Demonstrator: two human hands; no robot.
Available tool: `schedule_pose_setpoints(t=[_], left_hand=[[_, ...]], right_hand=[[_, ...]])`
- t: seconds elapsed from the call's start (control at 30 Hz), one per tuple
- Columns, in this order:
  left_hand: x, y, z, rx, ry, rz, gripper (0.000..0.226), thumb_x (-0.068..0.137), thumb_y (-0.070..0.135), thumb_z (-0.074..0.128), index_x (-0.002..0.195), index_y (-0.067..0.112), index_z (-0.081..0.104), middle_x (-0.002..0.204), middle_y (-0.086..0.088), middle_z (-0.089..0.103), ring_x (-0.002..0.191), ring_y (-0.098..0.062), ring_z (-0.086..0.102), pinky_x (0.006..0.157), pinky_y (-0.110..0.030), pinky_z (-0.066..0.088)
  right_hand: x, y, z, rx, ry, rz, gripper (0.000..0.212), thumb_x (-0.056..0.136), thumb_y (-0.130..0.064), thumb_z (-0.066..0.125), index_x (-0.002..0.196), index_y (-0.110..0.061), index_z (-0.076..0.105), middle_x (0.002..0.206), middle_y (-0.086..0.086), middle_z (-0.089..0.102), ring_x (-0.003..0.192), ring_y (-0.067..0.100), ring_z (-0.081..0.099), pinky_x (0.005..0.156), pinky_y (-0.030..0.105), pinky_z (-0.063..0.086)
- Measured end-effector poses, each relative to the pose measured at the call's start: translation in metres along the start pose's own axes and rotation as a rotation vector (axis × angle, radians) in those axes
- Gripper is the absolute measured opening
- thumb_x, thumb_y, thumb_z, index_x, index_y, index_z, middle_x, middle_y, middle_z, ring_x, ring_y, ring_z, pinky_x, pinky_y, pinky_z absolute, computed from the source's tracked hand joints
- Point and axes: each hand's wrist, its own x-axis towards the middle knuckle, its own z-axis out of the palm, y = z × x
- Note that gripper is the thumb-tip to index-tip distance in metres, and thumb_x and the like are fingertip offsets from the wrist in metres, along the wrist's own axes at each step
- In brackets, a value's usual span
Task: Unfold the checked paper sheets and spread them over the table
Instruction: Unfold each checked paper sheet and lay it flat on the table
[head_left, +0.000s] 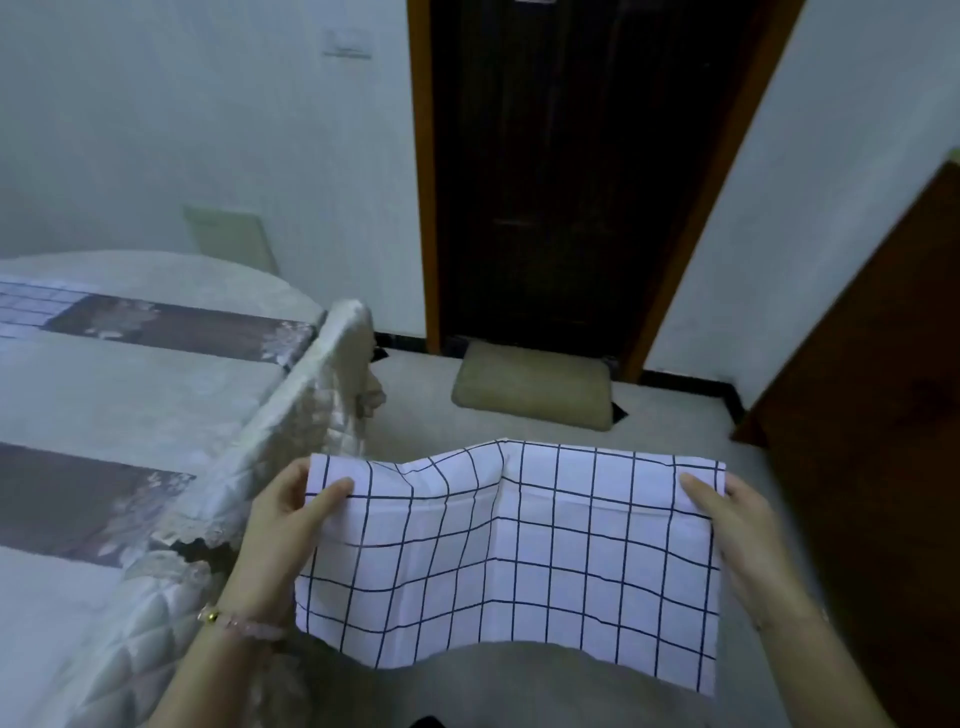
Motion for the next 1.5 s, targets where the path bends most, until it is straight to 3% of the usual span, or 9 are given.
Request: schedule_pose_setpoints(t=[0.2, 0.33, 0.5, 0.6, 0.9, 1.07, 1.33, 1.43, 1.5], left_hand=[[0.078, 0.034, -0.028, -0.147, 0.224, 0.115, 0.009, 0.086, 0.006, 0.060, 0.094, 0.005, 0.065, 0.092, -0.017, 0.069, 0.085, -0.028, 0.065, 0.077, -0.040, 0.051], [0.139, 0.050, -0.057, -0.199, 0.328, 0.162, 0.011, 0.087, 0.007, 0.059, 0.096, 0.007, 0.065, 0.090, -0.012, 0.070, 0.081, -0.021, 0.066, 0.067, -0.026, 0.055], [0.209, 0.083, -0.117, -0.219, 0.519, 0.225, 0.013, 0.087, 0.008, 0.059, 0.088, 0.017, 0.068, 0.087, -0.001, 0.073, 0.081, -0.016, 0.067, 0.069, -0.025, 0.054], [0.231, 0.093, -0.156, -0.210, 0.677, 0.246, 0.014, 0.086, 0.008, 0.060, 0.084, 0.019, 0.068, 0.077, 0.005, 0.072, 0.072, -0.010, 0.066, 0.062, -0.017, 0.054], [0.264, 0.067, -0.212, -0.184, 1.053, 0.063, 0.015, 0.089, 0.002, 0.055, 0.092, 0.015, 0.062, 0.058, 0.012, 0.068, 0.048, 0.002, 0.060, 0.041, -0.009, 0.043], [0.281, 0.012, -0.209, -0.179, 1.201, -0.215, 0.026, 0.087, 0.005, 0.060, 0.112, 0.009, 0.063, 0.106, -0.013, 0.066, 0.084, -0.023, 0.051, 0.078, -0.049, 0.051], [0.285, -0.050, -0.184, -0.242, 1.381, -0.466, 0.031, 0.085, 0.000, 0.061, 0.116, 0.001, 0.059, 0.100, -0.015, 0.063, 0.087, -0.027, 0.057, 0.075, -0.034, 0.046], [0.284, -0.055, -0.186, -0.275, 1.412, -0.479, 0.035, 0.085, -0.002, 0.061, 0.119, 0.004, 0.057, 0.099, -0.012, 0.062, 0.082, -0.025, 0.058, 0.068, -0.030, 0.045], [0.283, -0.057, -0.199, -0.288, 1.415, -0.476, 0.041, 0.083, 0.002, 0.064, 0.124, 0.004, 0.055, 0.114, -0.017, 0.062, 0.098, -0.032, 0.060, 0.080, -0.039, 0.048]], right_hand=[[0.115, -0.043, 0.118, 0.022, -0.208, -0.066, 0.019, 0.086, -0.026, 0.066, 0.100, -0.014, 0.069, 0.097, 0.010, 0.073, 0.094, 0.032, 0.069, 0.086, 0.044, 0.053], [0.164, -0.071, 0.211, -0.009, -0.366, -0.125, 0.077, 0.038, -0.074, 0.073, 0.093, -0.021, 0.072, 0.094, 0.004, 0.076, 0.086, 0.023, 0.072, 0.080, 0.042, 0.055], [0.229, -0.134, 0.334, 0.023, -0.531, -0.269, 0.008, 0.088, -0.025, 0.063, 0.090, -0.026, 0.070, 0.091, -0.002, 0.076, 0.083, 0.019, 0.072, 0.078, 0.043, 0.058], [0.258, -0.164, 0.406, 0.016, -0.633, -0.323, 0.011, 0.091, -0.019, 0.059, 0.092, -0.023, 0.069, 0.088, -0.003, 0.076, 0.080, 0.016, 0.072, 0.068, 0.032, 0.058], [0.317, -0.174, 0.608, 0.027, -1.028, -0.167, 0.019, 0.089, -0.011, 0.061, 0.106, -0.005, 0.066, 0.100, 0.012, 0.071, 0.092, 0.027, 0.067, 0.083, 0.038, 0.055], [0.344, -0.144, 0.684, -0.109, -1.225, -0.104, 0.011, 0.089, -0.012, 0.060, 0.095, -0.013, 0.070, 0.096, 0.008, 0.074, 0.088, 0.024, 0.069, 0.077, 0.035, 0.058], [0.360, -0.103, 0.742, -0.306, -1.448, -0.095, 0.015, 0.092, -0.006, 0.056, 0.104, -0.011, 0.063, 0.090, -0.004, 0.067, 0.077, 0.008, 0.064, 0.052, 0.007, 0.048], [0.357, -0.095, 0.764, -0.359, -1.493, -0.094, 0.014, 0.091, -0.005, 0.057, 0.096, -0.014, 0.065, 0.099, 0.006, 0.070, 0.089, 0.020, 0.066, 0.077, 0.027, 0.056], [0.352, -0.095, 0.781, -0.365, -1.503, -0.110, 0.015, 0.089, -0.007, 0.059, 0.096, -0.017, 0.067, 0.108, 0.011, 0.070, 0.100, 0.029, 0.066, 0.095, 0.047, 0.050]])
